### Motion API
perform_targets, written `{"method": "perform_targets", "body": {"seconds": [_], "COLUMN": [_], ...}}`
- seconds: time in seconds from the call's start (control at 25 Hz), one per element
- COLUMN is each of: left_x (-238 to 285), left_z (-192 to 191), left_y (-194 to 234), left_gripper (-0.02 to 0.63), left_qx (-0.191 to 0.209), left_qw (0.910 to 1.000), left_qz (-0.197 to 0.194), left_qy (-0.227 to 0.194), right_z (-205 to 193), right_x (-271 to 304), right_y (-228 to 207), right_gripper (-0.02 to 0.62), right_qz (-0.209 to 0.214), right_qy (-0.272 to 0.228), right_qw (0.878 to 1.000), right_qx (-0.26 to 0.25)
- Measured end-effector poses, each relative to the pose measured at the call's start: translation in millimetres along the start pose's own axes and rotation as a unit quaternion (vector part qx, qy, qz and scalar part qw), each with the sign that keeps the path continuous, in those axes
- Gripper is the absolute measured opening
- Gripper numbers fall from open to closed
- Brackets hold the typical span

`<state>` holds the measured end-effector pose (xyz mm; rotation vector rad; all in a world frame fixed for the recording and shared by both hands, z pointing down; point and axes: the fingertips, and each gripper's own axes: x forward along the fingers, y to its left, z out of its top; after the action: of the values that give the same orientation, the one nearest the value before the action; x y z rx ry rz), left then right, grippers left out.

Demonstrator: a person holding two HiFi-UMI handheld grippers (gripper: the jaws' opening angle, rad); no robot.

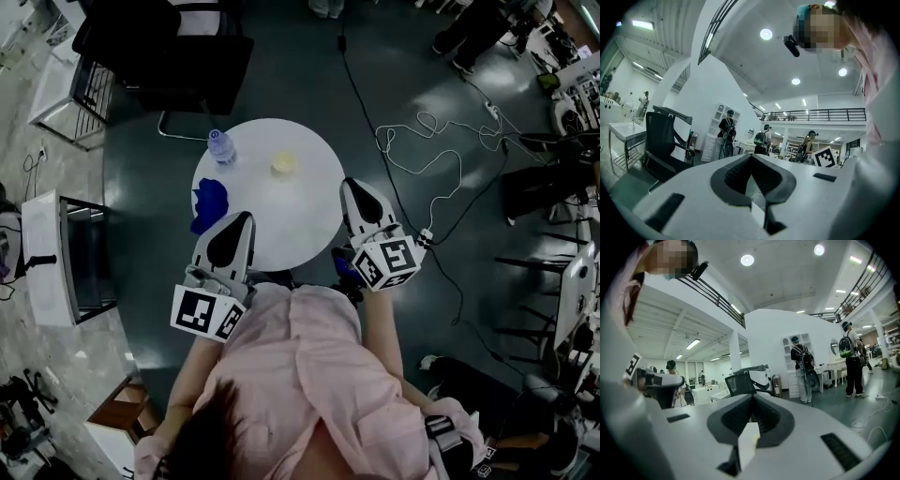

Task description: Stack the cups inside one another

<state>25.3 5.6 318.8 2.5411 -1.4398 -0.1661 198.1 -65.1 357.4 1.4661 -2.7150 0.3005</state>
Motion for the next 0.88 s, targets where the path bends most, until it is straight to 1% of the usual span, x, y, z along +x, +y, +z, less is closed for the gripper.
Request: {"method": "perform_targets", "body": {"seconds": [0.2, 0.48, 0.68, 0.88], "left_x": [-4.2, -13.8, -15.4, -17.4], "left_z": [-4.8, -10.0, -20.2, -21.1], "left_y": [-11.3, -25.5, -35.6, -47.8], "left_gripper": [0.014, 0.015, 0.014, 0.014], "left_qx": [0.003, 0.01, 0.014, 0.022], "left_qw": [0.9999, 0.9998, 0.9999, 0.9996], "left_qz": [0.011, 0.016, -0.002, -0.015], "left_qy": [-0.008, -0.007, -0.001, 0.0], "right_z": [-10.0, -19.5, -26.4, -34.8], "right_x": [-19.2, -47.3, -54.2, -56.1], "right_y": [13.9, 35.1, 47.2, 64.4], "right_gripper": [0.032, 0.032, 0.032, 0.032], "right_qz": [0.012, 0.032, 0.038, 0.056], "right_qy": [0.003, 0.011, 0.011, 0.02], "right_qw": [1.0, 0.999, 0.999, 0.998], "right_qx": [0.003, 0.008, 0.01, 0.026]}}
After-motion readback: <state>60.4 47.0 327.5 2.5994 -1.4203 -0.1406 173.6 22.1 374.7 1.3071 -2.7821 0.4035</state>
